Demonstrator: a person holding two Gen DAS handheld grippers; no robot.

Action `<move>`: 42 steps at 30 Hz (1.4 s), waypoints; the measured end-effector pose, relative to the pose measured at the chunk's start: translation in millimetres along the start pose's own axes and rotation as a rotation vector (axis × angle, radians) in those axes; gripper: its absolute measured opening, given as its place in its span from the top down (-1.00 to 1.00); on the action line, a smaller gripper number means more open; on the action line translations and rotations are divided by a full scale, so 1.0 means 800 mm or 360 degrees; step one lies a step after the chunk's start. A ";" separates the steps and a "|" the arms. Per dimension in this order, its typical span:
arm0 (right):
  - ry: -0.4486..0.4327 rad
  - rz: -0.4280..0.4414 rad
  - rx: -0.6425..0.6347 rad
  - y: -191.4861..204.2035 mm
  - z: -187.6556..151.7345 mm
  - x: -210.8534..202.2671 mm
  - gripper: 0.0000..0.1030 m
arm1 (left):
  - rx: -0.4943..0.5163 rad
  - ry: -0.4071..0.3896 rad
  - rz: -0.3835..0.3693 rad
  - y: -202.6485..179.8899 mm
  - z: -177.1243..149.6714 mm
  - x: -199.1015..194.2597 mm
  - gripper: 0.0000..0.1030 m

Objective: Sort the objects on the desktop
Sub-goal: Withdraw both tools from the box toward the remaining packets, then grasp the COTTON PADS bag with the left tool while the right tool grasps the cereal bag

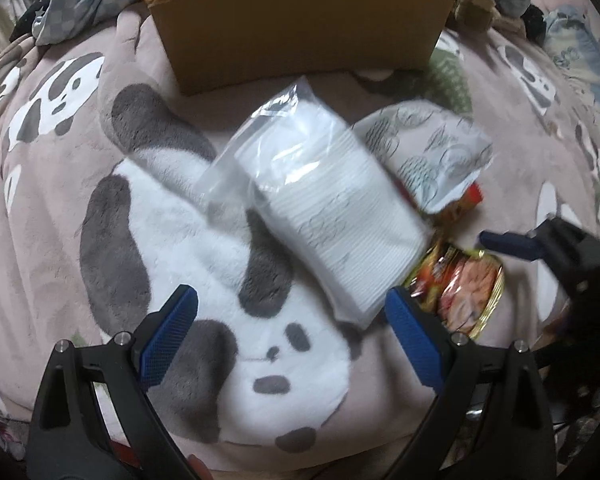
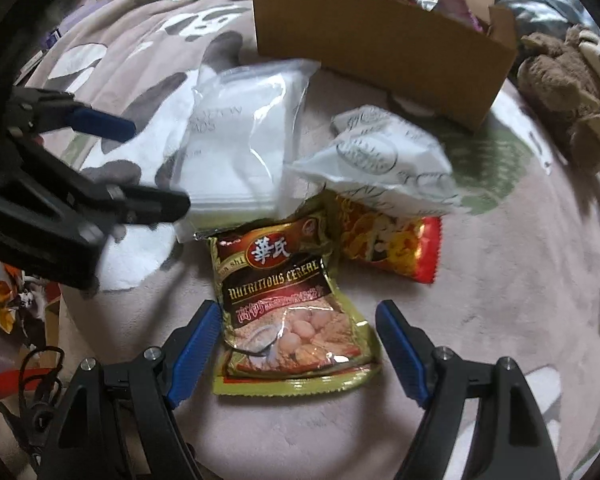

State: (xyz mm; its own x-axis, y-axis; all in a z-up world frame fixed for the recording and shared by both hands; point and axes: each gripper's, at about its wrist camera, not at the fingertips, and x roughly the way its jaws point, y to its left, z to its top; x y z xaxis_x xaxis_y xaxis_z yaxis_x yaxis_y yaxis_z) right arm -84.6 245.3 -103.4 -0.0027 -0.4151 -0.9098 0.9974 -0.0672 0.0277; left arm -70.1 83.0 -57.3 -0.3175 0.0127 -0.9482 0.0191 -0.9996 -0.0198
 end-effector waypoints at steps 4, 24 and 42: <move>0.0002 0.0052 0.0035 -0.007 -0.002 0.015 -0.67 | -0.0017 -0.0003 0.0006 -0.007 0.012 0.004 -0.89; -0.0148 0.0058 0.0086 -0.015 -0.032 0.017 -0.56 | -0.0398 0.0008 -0.0211 0.017 0.062 0.045 -1.00; -0.0171 0.0037 0.0134 -0.019 -0.041 0.009 -0.53 | -0.0277 -0.0071 -0.0131 0.001 0.063 0.052 -0.23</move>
State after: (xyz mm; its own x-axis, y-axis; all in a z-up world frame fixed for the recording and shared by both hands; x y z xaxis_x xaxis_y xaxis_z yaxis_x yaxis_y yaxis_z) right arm -97.4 272.8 -123.9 0.0079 -0.5118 -0.8591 0.9876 -0.1305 0.0868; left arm -131.3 81.2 -81.1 -0.3664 0.0894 -0.9262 0.1537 -0.9759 -0.1550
